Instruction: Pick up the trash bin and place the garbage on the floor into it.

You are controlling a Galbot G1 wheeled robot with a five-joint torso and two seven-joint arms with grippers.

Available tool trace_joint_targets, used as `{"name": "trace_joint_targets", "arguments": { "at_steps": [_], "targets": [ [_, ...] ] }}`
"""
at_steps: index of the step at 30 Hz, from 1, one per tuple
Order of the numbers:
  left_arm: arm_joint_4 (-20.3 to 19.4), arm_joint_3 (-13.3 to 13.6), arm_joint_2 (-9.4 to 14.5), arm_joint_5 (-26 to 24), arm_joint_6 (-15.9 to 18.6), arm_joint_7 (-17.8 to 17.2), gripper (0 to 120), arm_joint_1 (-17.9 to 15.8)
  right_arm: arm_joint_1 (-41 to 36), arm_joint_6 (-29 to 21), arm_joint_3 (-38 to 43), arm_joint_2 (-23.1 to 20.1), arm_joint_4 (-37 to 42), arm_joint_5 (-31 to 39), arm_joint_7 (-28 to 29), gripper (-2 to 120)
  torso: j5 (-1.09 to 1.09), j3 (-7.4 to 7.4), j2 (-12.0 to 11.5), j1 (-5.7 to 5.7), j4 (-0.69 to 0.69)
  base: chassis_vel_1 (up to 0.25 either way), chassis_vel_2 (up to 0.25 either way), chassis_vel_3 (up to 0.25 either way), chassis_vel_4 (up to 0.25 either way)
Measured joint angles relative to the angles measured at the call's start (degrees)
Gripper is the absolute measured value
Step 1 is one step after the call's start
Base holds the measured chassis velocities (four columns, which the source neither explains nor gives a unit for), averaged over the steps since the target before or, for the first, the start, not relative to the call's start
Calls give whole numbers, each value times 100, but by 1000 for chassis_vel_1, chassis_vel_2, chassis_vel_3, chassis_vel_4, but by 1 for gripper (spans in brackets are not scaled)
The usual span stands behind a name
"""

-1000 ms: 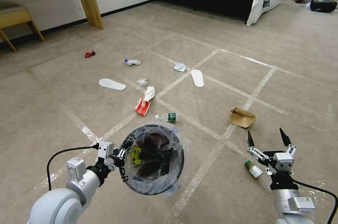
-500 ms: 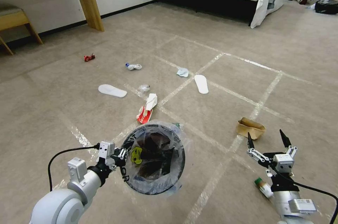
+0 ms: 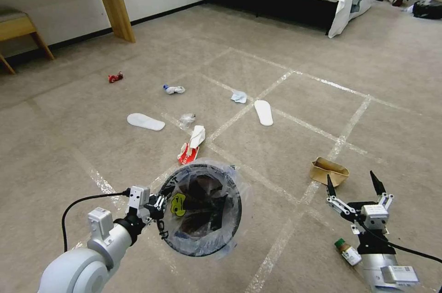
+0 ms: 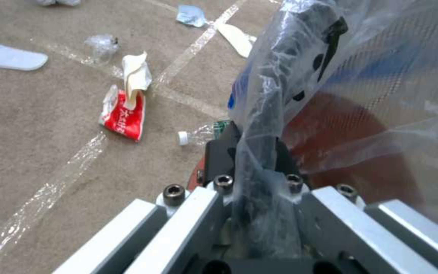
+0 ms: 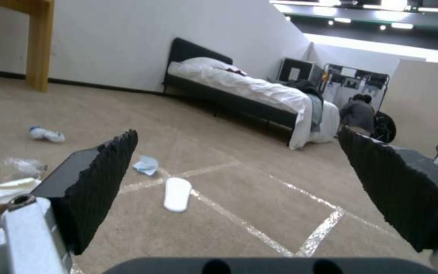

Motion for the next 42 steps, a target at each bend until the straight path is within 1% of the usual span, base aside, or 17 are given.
{"name": "trace_joint_targets", "arguments": {
  "at_steps": [5,9,12,14,15,16,17,20,27,29,30,32,33,35,36,39,42],
  "targets": [
    [-22,-9,44,-4,-1,-9,1,31,-118,-103,167,-226,31,35,4,100,0,0,0,0,0,0,0,0,0],
    [-68,38,89,-56,-22,9,1,33,-494,-187,544,-750,-22,130,-161,100,0,0,0,0,-1,0,0,0,0],
    [-68,52,104,-61,-48,35,1,36,-561,-210,662,-892,-95,159,-222,100,0,0,0,0,-1,0,0,0,0],
    [-28,71,116,-50,-79,46,1,37,-645,-355,865,-1210,-226,254,-296,100,3,0,0,0,-2,0,0,0,0],
    [44,102,123,6,-108,76,1,17,-670,-560,978,-1527,-355,337,-330,100,0,0,0,0,0,0,0,0,0],
    [91,110,121,65,-144,98,1,-3,-658,-626,1013,-1681,-456,361,-350,100,0,0,0,0,-1,0,0,0,0],
    [91,110,121,65,-144,98,1,-3,-658,-626,1013,-1681,-456,361,-350,100,0,0,0,0,-1,0,0,0,0],
    [186,118,50,243,-232,112,1,-31,-608,-784,1017,-2410,-867,433,-487,100,0,1,0,0,1,0,0,0,0],
    [266,109,-123,343,-341,105,1,81,-567,-970,704,-2930,-1270,525,-781,100,2,1,0,1,0,0,0,0,0],
    [292,20,-156,342,-420,101,1,132,-639,-1324,536,-3278,-1346,559,-914,100,1,1,0,1,0,0,0,0,0],
    [292,20,-156,342,-420,101,1,132,-639,-1324,536,-3278,-1346,559,-914,100,1,1,0,1,0,0,0,0,0],
    [295,-23,-156,295,-432,101,1,101,-692,-1673,530,-3430,-1346,618,-916,100,1,1,0,1,1,0,0,0,0],
    [295,-23,-156,295,-432,101,1,101,-692,-1673,530,-3430,-1346,618,-916,100,1,1,0,1,1,0,0,0,0],
    [295,-49,-156,256,-435,98,1,77,-746,-1947,557,-3521,-1344,684,-903,100,1,1,0,1,0,0,0,0,0],
    [295,-49,-156,256,-435,98,1,77,-746,-1947,557,-3521,-1344,684,-903,100,1,1,0,1,0,0,0,0,0],
    [312,-75,-141,178,-443,90,1,1,-1059,-2797,934,-3976,-1459,780,-1044,100,-1,1,0,1,0,0,0,0,0],
    [332,-71,-138,152,-444,89,1,-40,-1198,-2970,1108,-4150,-1564,861,-1213,100,1,0,0,1,0,0,0,0,0]
  ]
}}
